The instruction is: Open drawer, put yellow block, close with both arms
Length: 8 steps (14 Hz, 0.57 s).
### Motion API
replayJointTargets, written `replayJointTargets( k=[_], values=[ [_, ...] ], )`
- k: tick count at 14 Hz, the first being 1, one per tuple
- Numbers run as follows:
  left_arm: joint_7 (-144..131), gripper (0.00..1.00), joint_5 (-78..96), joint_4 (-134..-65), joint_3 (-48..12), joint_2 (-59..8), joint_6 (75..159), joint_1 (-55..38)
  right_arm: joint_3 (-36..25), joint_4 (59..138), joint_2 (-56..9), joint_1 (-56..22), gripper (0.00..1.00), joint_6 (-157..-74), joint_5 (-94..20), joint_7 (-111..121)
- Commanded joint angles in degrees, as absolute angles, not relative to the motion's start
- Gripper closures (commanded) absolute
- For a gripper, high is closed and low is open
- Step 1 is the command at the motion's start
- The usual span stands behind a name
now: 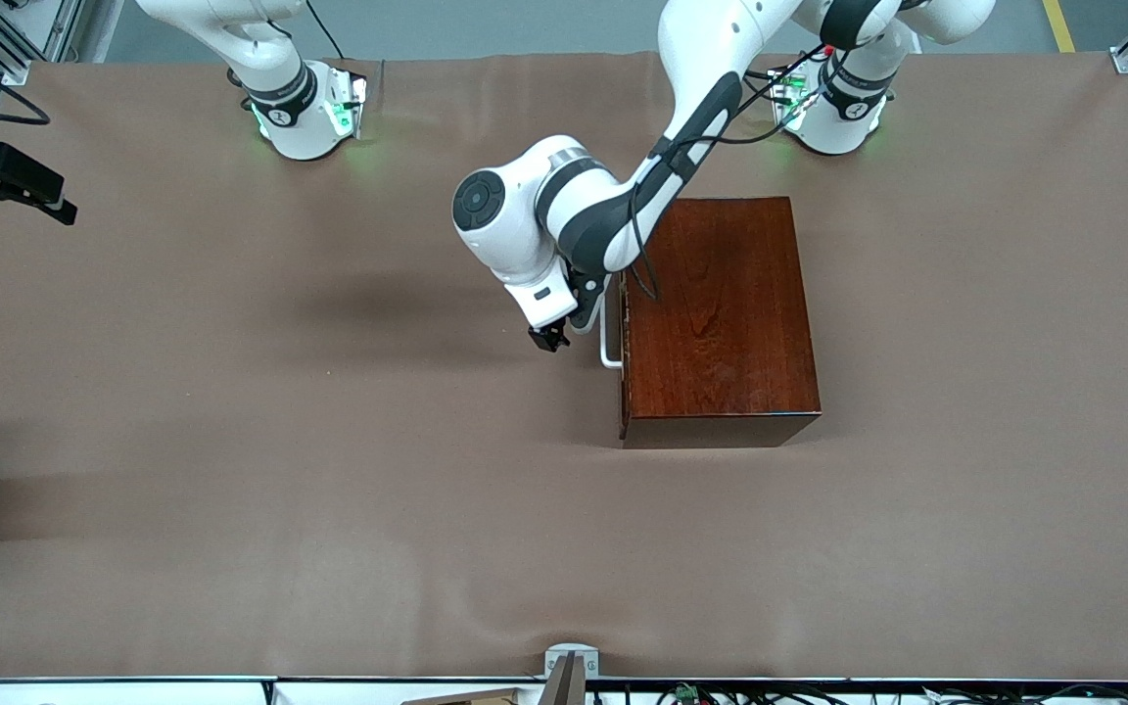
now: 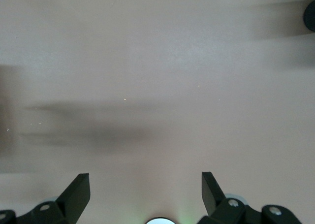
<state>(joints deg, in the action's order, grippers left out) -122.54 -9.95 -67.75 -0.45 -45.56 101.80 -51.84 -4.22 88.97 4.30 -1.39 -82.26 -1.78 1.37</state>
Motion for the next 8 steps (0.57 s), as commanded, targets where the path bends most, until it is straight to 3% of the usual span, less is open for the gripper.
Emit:
replayJointTargets(
  k=[1, 8],
  values=[
    [-119.5, 0.0, -11.3, -69.0, 0.0, -38.9, 101.8, -51.8, -4.2, 89.1, 4.6, -1.2, 0.0, -81.9, -1.2, 1.8],
    [-100.2, 0.0, -11.2, -71.1, 0.4, -24.5, 95.0, -44.3, -4.2, 89.4, 4.4, -1.4, 0.0, -81.4, -1.1, 1.8]
  ],
)
